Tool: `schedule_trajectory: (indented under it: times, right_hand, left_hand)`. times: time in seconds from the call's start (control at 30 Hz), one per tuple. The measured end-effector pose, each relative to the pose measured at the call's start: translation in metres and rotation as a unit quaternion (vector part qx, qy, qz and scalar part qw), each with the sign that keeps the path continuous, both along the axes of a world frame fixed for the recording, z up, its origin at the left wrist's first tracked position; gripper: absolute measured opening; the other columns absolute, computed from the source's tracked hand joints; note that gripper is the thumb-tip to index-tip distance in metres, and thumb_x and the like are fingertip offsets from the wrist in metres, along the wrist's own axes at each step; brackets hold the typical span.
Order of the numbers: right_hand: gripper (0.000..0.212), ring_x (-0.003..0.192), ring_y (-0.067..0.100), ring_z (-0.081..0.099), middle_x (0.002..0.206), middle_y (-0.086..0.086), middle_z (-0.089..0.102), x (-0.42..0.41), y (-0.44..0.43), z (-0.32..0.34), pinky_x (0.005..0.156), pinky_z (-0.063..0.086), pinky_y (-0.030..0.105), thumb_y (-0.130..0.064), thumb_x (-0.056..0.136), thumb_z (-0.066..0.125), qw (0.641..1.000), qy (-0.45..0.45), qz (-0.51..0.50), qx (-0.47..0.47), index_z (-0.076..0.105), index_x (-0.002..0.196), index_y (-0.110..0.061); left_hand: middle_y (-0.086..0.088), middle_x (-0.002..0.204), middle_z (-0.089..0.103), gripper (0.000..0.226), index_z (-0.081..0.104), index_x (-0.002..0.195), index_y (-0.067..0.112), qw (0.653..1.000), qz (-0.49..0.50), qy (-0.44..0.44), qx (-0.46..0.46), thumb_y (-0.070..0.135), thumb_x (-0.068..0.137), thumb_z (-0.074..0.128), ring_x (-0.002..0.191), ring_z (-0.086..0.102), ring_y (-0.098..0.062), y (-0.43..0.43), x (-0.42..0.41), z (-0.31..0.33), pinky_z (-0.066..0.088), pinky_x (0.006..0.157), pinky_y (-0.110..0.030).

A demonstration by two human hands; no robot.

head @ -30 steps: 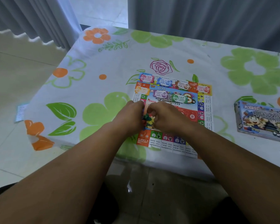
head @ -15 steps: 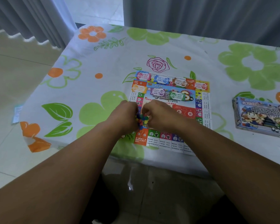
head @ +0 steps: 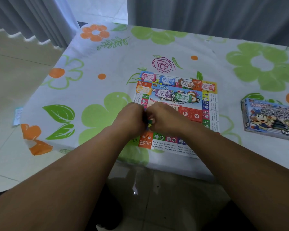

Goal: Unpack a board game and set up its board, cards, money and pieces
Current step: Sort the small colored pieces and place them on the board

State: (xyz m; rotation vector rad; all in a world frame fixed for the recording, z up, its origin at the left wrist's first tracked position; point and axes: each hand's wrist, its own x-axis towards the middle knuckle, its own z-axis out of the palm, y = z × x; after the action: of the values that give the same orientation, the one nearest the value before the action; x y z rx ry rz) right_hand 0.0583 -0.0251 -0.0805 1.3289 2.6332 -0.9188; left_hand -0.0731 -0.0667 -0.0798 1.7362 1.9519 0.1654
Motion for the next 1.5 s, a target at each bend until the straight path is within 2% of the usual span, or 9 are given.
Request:
schedule_trajectory:
  times: [0.2, 0.37, 0.5, 0.7, 0.93, 1.0, 1.23, 1.4, 1.5]
  right_hand:
    - [0.03, 0.093, 0.024, 0.065, 0.104, 0.007, 0.068, 0.0, -0.003, -0.002, 0.081, 0.057, 0.04, -0.005, 0.079, 0.075, 1.0, 0.014, -0.018, 0.006, 0.071, 0.108, -0.01]
    - [0.027, 0.092, 0.025, 0.062, 0.1, 0.007, 0.065, -0.002, -0.005, -0.001, 0.079, 0.054, 0.038, -0.009, 0.081, 0.074, 0.999, 0.014, -0.032, 0.008, 0.068, 0.108, -0.01]
    - [0.024, 0.091, 0.025, 0.061, 0.1, 0.009, 0.064, -0.002, -0.006, 0.001, 0.077, 0.052, 0.038, -0.01, 0.082, 0.075, 0.999, 0.008, -0.041, 0.0, 0.066, 0.103, -0.008]
    - [0.023, 0.091, 0.026, 0.06, 0.099, 0.008, 0.064, -0.002, -0.006, -0.002, 0.075, 0.051, 0.037, -0.012, 0.08, 0.077, 0.998, 0.009, -0.059, -0.002, 0.062, 0.097, -0.009]
    - [0.018, 0.087, 0.024, 0.059, 0.096, 0.007, 0.063, -0.003, -0.006, -0.003, 0.067, 0.043, 0.032, -0.012, 0.082, 0.074, 0.998, 0.008, -0.059, -0.002, 0.06, 0.094, -0.012]
    - [0.018, 0.086, 0.024, 0.056, 0.097, 0.007, 0.061, -0.003, -0.006, -0.003, 0.066, 0.042, 0.032, -0.012, 0.083, 0.072, 0.998, 0.009, -0.061, -0.002, 0.058, 0.094, -0.011]
    - [0.02, 0.087, 0.025, 0.055, 0.099, 0.008, 0.06, -0.002, -0.007, -0.004, 0.068, 0.044, 0.035, -0.013, 0.084, 0.071, 0.997, 0.02, -0.071, 0.0, 0.054, 0.095, -0.012]
    - [0.021, 0.089, 0.026, 0.057, 0.098, 0.008, 0.061, 0.0, -0.007, -0.007, 0.071, 0.048, 0.039, -0.013, 0.082, 0.073, 0.995, 0.039, -0.093, 0.003, 0.058, 0.096, -0.009]
    - [0.017, 0.087, 0.024, 0.058, 0.094, 0.006, 0.062, 0.003, -0.006, -0.008, 0.068, 0.047, 0.036, -0.01, 0.081, 0.072, 0.993, 0.055, -0.107, -0.004, 0.06, 0.094, -0.01]
  left_hand:
    - [-0.007, 0.097, 0.071, 0.02, 0.074, 0.103, 0.012, 0.999, 0.033, 0.005, 0.006, 0.017, 0.084, 0.07, 0.076, 0.058, -0.021, 0.001, 0.001, -0.003, 0.042, 0.065, -0.028]
    - [-0.006, 0.089, 0.071, 0.016, 0.075, 0.097, 0.011, 0.998, 0.059, -0.011, -0.001, 0.015, 0.081, 0.072, 0.074, 0.061, -0.023, 0.002, 0.002, -0.002, 0.043, 0.062, -0.027]
    - [-0.007, 0.086, 0.072, 0.013, 0.077, 0.09, 0.011, 0.995, 0.081, -0.048, -0.022, 0.012, 0.077, 0.075, 0.08, 0.067, -0.024, 0.003, 0.002, 0.001, 0.052, 0.066, -0.028]
    - [-0.009, 0.087, 0.072, 0.01, 0.078, 0.089, 0.01, 0.992, 0.093, -0.085, -0.021, 0.01, 0.081, 0.072, 0.083, 0.066, -0.023, 0.001, 0.002, 0.003, 0.046, 0.063, -0.025]
    - [-0.01, 0.085, 0.072, 0.009, 0.073, 0.085, 0.01, 0.979, 0.138, -0.148, -0.01, 0.003, 0.081, 0.071, 0.078, 0.07, -0.023, 0.003, 0.001, 0.0, 0.059, 0.069, -0.033]
    - [-0.012, 0.085, 0.073, 0.01, 0.072, 0.082, 0.011, 0.972, 0.149, -0.179, -0.021, 0.001, 0.08, 0.073, 0.08, 0.071, -0.027, 0.004, -0.001, -0.002, 0.061, 0.074, -0.04]
    - [-0.017, 0.085, 0.073, 0.022, 0.069, 0.067, 0.017, 0.946, 0.184, -0.266, -0.039, -0.002, 0.075, 0.076, 0.087, 0.071, -0.036, 0.006, -0.006, -0.006, 0.059, 0.081, -0.05]
    - [-0.019, 0.083, 0.073, 0.017, 0.075, 0.062, 0.022, 0.933, 0.19, -0.301, -0.048, 0.005, 0.064, 0.077, 0.087, 0.072, -0.039, 0.008, -0.005, -0.006, 0.058, 0.083, -0.053]
    - [-0.021, 0.084, 0.073, 0.013, 0.074, 0.067, 0.01, 0.927, 0.198, -0.314, -0.054, -0.001, 0.069, 0.079, 0.086, 0.072, -0.04, 0.01, -0.004, -0.008, 0.058, 0.083, -0.053]
